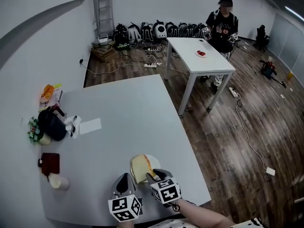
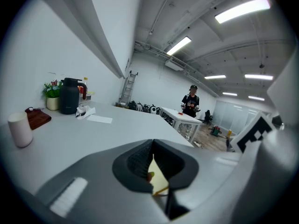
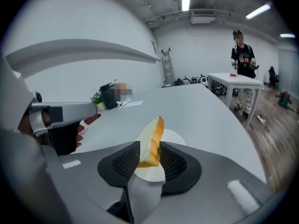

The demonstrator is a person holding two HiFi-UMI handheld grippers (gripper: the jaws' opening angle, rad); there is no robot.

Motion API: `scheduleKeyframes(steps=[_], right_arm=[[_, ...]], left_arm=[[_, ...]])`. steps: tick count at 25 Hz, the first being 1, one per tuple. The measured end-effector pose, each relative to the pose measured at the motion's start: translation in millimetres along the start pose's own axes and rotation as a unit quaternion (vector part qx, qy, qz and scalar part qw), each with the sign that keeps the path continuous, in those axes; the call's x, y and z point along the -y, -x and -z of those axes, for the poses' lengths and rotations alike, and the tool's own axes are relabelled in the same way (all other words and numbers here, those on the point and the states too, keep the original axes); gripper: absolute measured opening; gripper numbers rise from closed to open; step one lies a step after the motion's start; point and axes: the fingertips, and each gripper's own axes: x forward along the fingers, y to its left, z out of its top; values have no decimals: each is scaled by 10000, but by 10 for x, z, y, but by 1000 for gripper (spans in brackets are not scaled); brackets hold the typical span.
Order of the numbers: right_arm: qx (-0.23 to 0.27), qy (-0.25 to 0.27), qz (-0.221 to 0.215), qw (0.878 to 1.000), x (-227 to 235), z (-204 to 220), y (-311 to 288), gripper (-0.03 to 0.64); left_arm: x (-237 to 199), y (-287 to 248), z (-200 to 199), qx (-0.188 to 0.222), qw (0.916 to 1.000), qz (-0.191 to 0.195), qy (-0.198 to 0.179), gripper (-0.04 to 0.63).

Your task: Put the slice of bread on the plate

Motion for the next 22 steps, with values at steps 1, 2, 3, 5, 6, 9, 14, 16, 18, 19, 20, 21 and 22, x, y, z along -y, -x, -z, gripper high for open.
scheduleKeyframes(steps=[1, 2, 3, 5, 6, 9, 14, 16, 18, 19, 20, 21, 22], right_arm=[[51, 148, 96, 9998, 24, -19, 20, 132], [113, 239, 145, 9995, 36, -42, 43, 145], [179, 281, 155, 9993, 36, -66, 67, 154], [308, 285, 114, 9991, 22, -112, 118, 156], [370, 274, 97, 9989, 18, -133, 148, 156], [545, 222, 57, 9983, 10, -188, 258, 139], [902, 120, -194, 9957, -71, -285, 460, 0], [1037, 160, -213, 9942, -96, -332, 548, 0], [1125, 224, -181, 9932, -118, -341, 634, -2], [1145, 247, -182, 9929, -132, -335, 669, -2], [1156, 261, -192, 9928, -145, -325, 696, -2], [1162, 270, -203, 9926, -156, -314, 717, -2], [1166, 280, -207, 9926, -165, -302, 735, -2]], left_arm=[[17, 5, 6, -9, 10000, 18, 10, 8], [32, 10, 15, -21, 10000, 35, 18, 8], [46, 14, 23, -29, 10000, 47, 22, 8], [69, 19, 26, -19, 10000, 66, 22, 8], [85, 19, 20, -3, 10000, 85, 20, 8], [130, 36, -3, 40, 9999, 128, -8, 8], [166, 121, 7, 71, 9999, 75, -75, 8], [195, 159, 7, 96, 9999, 66, -89, 8], [230, 207, 25, 94, 9999, 55, -107, 8], [249, 229, 37, 89, 9999, 51, -116, 8], [267, 248, 50, 86, 9999, 51, -123, 8], [285, 264, 62, 85, 9999, 56, -128, 8], [306, 278, 73, 85, 9998, 68, -138, 8]])
